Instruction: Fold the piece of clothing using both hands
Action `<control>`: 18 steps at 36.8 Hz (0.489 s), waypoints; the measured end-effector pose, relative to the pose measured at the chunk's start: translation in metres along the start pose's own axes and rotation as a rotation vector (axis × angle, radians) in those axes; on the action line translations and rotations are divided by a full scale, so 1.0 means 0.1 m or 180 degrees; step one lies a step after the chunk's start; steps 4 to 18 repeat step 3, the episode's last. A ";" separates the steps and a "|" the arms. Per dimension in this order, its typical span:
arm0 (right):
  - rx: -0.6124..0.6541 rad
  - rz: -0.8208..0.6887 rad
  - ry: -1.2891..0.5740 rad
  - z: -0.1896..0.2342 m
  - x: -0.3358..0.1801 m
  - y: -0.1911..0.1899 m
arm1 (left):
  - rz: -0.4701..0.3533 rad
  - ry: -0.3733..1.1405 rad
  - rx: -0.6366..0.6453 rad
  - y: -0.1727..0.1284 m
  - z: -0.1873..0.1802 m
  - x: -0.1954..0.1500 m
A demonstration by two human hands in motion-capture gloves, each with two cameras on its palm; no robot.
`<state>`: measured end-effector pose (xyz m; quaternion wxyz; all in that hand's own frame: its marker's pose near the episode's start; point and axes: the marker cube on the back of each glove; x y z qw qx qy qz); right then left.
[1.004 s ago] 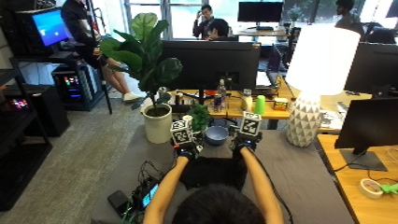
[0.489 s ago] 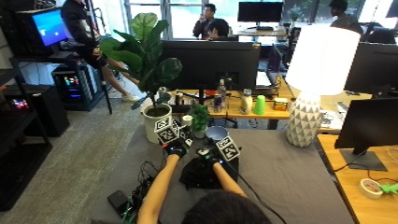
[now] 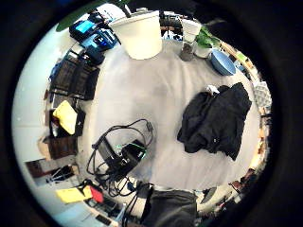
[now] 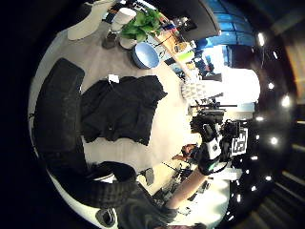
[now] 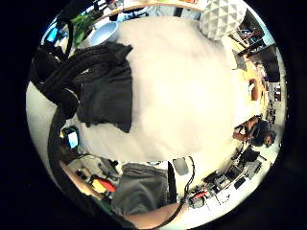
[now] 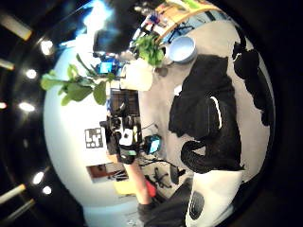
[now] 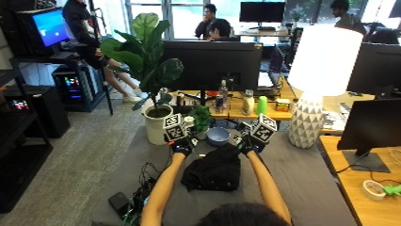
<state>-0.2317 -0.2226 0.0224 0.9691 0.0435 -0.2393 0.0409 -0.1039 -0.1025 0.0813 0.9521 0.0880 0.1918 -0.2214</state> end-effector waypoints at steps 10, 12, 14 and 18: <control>-0.0001 0.0028 0.0064 0.00 0.07 -0.04 | -0.0025 -0.0114 0.0310 0.13 -0.20 0.06; -0.0001 0.0028 0.0064 0.00 0.07 -0.04 | -0.0025 -0.0114 0.0310 0.13 -0.20 0.06; -0.0001 0.0028 0.0064 0.00 0.07 -0.04 | -0.0025 -0.0114 0.0310 0.13 -0.20 0.06; -0.0001 0.0028 0.0064 0.00 0.07 -0.04 | -0.0025 -0.0114 0.0310 0.13 -0.20 0.06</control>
